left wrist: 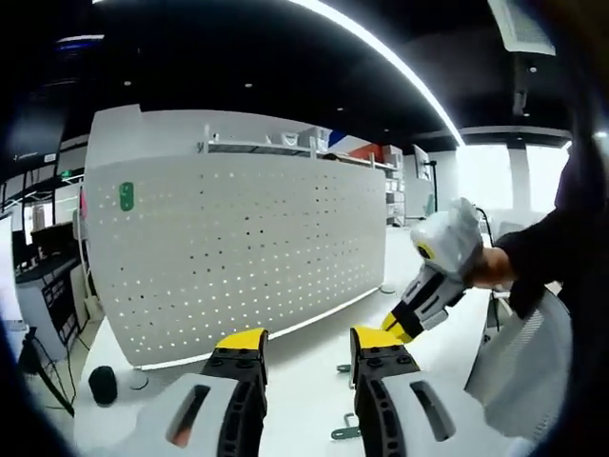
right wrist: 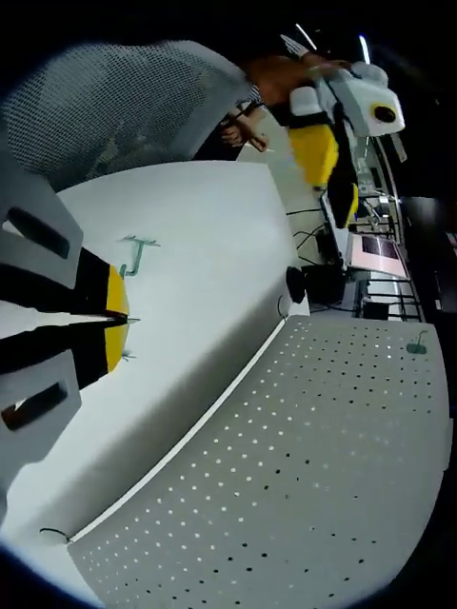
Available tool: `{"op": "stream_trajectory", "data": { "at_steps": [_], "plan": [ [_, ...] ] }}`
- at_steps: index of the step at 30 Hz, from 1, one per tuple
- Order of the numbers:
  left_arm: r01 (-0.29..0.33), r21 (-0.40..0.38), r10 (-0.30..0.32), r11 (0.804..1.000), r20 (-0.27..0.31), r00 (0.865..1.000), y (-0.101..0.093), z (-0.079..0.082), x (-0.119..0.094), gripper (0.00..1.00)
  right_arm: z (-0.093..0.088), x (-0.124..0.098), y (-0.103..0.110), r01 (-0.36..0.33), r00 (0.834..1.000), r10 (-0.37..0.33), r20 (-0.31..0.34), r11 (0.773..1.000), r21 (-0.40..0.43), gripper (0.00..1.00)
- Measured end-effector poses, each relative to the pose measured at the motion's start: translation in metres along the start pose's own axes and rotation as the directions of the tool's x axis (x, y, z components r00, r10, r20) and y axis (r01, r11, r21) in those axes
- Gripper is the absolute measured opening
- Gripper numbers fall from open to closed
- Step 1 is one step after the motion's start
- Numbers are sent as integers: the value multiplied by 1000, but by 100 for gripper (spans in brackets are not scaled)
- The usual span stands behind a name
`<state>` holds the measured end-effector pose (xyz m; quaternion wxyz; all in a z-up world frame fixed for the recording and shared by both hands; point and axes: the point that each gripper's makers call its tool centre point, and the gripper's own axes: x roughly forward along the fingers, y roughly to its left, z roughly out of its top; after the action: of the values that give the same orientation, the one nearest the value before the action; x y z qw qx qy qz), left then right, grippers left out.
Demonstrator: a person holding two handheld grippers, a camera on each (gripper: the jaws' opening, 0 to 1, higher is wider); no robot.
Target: Insert the hook assembly into the mounting plate slot until the hook locks in place.
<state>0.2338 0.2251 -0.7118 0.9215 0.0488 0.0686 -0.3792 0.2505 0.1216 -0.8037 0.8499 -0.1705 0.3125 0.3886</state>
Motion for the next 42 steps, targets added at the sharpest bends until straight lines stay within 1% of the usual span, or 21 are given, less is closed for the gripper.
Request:
{"op": "stream_trajectory", "data": {
  "at_steps": [1, 2, 8, 9, 14, 16, 19, 20, 21, 23, 24, 26, 30, 33, 36, 40, 42],
  "plan": [
    [36, 17, -36, 999, -7, 999, -8, -1, 2, 35, 4, -1, 0, 0, 1000, 0, 7, 1000, 4, 0],
    [55, 32, -55, 998, -13, 998, -14, -2, 3, 35, 10, -4, 1, 0, 1000, 0, 20, 1000, 11, 0],
    [121, 106, -118, 987, -31, 992, -33, -6, 5, 34, 37, -16, 12, -30, 998, 28, 57, 998, 47, 0],
    [128, 133, -125, 983, -35, 992, -36, -6, 5, 33, 44, -19, 15, -49, 996, 44, 73, 997, 64, 0],
    [135, 221, -127, 966, -50, 991, -42, -7, 7, 30, 64, -27, 24, -82, 992, 73, 104, 993, 83, 0],
    [117, 263, -112, 958, -33, 993, -40, -4, 6, 26, 72, -31, 30, -107, 989, 95, 117, 989, 104, 0],
    [107, 279, -102, 954, -30, 994, -38, -2, 6, 24, 82, -36, 39, -150, 982, 131, 140, 980, 135, 0],
    [105, 279, -103, 954, -24, 994, -38, -1, 5, 23, 87, -38, 44, -172, 977, 148, 156, 973, 153, 0],
    [108, 277, -106, 955, -23, 994, -38, -1, 5, 22, 89, -39, 45, -181, 975, 155, 161, 971, 159, 0],
    [93, 298, -95, 950, -7, 995, -37, 3, 4, 19, 93, -42, 51, -209, 969, 178, 171, 961, 181, 0],
    [96, 304, -99, 948, -6, 995, -38, 4, 4, 18, 95, -43, 55, -235, 964, 200, 178, 951, 203, 0],
    [91, 319, -96, 943, 1, 995, -39, 5, 4, 16, 98, -45, 59, -261, 957, 221, 188, 939, 223, 0],
    [93, 332, -97, 939, -4, 995, -40, 4, 5, 14, 101, -48, 63, -283, 951, 239, 198, 928, 241, 0],
    [89, 348, -95, 933, 2, 995, -40, 5, 4, 10, 101, -49, 67, -289, 950, 245, 196, 926, 244, 0],
    [88, 350, -96, 933, 6, 995, -40, 6, 3, 8, 100, -49, 68, -290, 949, 246, 196, 924, 248, 0],
    [87, 346, -95, 934, 7, 995, -39, 6, 2, 4, 100, -49, 69, -297, 948, 250, 198, 919, 261, 0],
    [87, 335, -96, 938, 10, 995, -38, 6, 2, 3, 100, -49, 69, -298, 948, 251, 198, 917, 265, 0]
  ]
}}
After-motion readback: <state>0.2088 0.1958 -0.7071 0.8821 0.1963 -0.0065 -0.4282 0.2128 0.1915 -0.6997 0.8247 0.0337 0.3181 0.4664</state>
